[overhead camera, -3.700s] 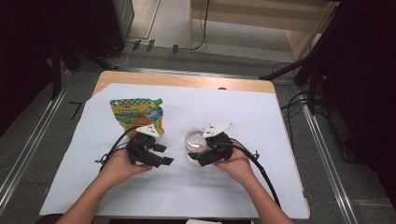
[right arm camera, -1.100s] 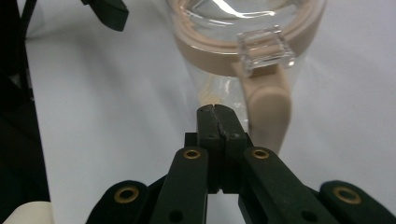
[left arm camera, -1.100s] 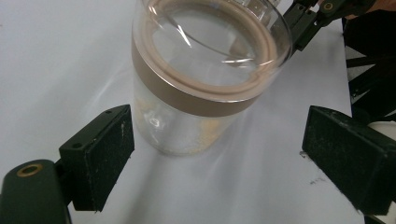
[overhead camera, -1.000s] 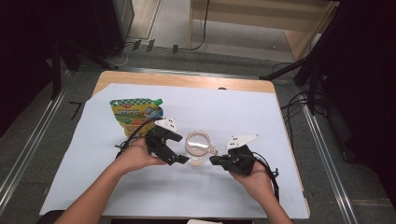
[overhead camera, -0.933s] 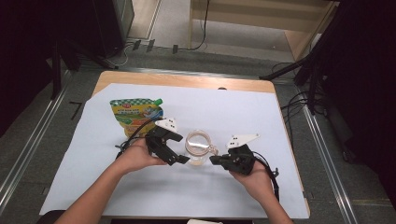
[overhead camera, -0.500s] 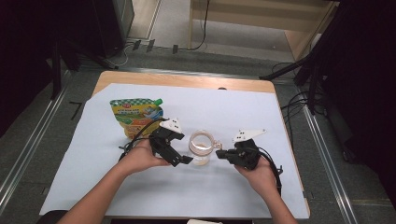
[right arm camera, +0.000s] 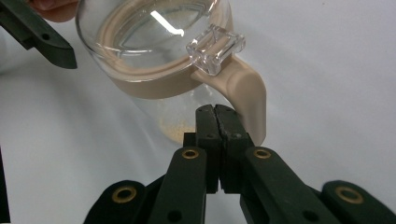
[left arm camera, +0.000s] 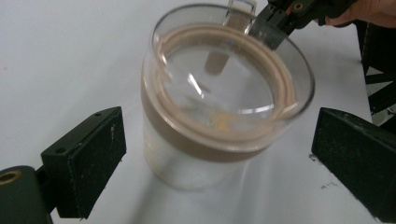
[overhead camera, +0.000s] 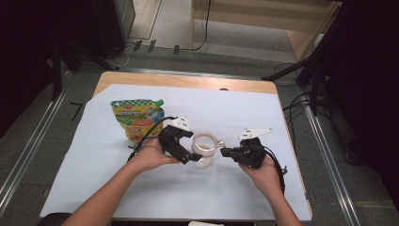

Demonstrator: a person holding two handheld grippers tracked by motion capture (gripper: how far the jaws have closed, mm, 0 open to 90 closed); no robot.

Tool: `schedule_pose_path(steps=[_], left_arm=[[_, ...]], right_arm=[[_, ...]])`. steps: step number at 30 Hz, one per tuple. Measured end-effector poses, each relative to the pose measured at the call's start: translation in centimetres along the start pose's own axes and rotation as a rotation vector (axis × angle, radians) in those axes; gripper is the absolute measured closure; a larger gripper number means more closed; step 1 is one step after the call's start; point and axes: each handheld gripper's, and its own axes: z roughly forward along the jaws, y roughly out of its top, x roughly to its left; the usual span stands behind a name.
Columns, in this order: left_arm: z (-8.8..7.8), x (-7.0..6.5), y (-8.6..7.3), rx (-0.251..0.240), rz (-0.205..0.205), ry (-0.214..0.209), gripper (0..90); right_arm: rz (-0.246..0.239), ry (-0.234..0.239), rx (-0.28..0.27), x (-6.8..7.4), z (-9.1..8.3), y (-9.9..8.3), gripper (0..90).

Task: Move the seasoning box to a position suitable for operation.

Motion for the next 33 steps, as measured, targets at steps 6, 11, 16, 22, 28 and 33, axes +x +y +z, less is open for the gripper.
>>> schedule_pose_path(steps=[6,11,16,22,28,33], left_arm=[[0.8,-0.1,0.8,0.018,0.027,-0.004,4.3],[1.0,0.0,0.9,0.017,0.039,-0.009,7.9],[1.0,0.0,1.0,0.018,0.043,-0.003,9.4],[0.8,-0.2,1.5,0.034,0.081,0.011,10.8],[0.7,-0.3,1.9,0.056,0.091,0.015,11.6],[0.6,-0.3,2.0,0.049,0.09,0.008,12.0]], right_arm=[[-0.011,-0.008,-0.007,0.1,-0.8,0.4,90.0],[-0.003,-0.016,-0.031,0.0,-1.4,0.5,90.0],[-0.01,-0.023,-0.031,-0.1,-1.4,0.5,90.0],[-0.005,-0.037,-0.05,-0.2,-1.7,0.7,90.0],[0.018,-0.059,-0.042,-0.5,-1.7,0.6,90.0],[0.027,-0.061,-0.024,-0.6,-1.3,0.6,90.0]])
